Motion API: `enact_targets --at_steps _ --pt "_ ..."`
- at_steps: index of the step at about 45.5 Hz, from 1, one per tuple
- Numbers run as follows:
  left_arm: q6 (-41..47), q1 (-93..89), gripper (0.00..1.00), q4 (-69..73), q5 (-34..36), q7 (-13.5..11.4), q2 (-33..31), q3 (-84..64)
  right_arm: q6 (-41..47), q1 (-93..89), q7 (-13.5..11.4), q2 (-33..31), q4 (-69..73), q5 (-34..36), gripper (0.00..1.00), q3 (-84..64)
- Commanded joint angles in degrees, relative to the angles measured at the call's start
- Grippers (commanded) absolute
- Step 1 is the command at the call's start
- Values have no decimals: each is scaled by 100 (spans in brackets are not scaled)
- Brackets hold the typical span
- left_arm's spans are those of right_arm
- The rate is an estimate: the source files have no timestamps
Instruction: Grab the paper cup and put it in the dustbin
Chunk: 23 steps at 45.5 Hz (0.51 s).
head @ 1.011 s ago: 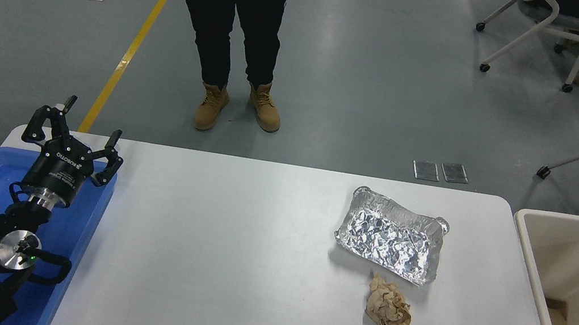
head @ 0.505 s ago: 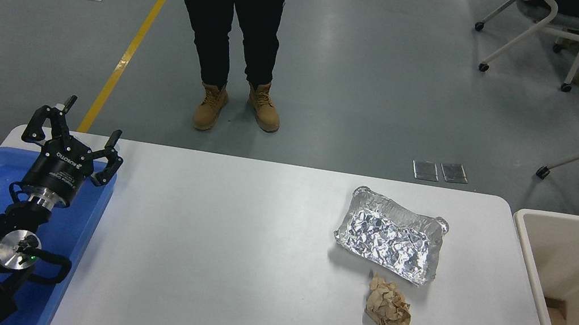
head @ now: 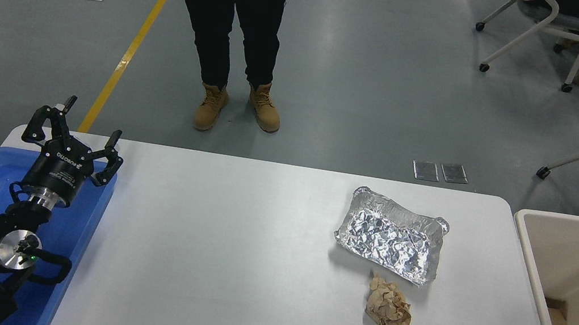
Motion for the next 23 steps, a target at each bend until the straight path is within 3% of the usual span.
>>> enact_targets --at_steps 1,23 --pt "4 0 98 -2 0 0 -2 0 58 373 -3 -100 133 -21 100 -354" --pt "-4 0 98 -2 0 0 -2 -8 93 1454 5 -4 563 -30 100 -1707"
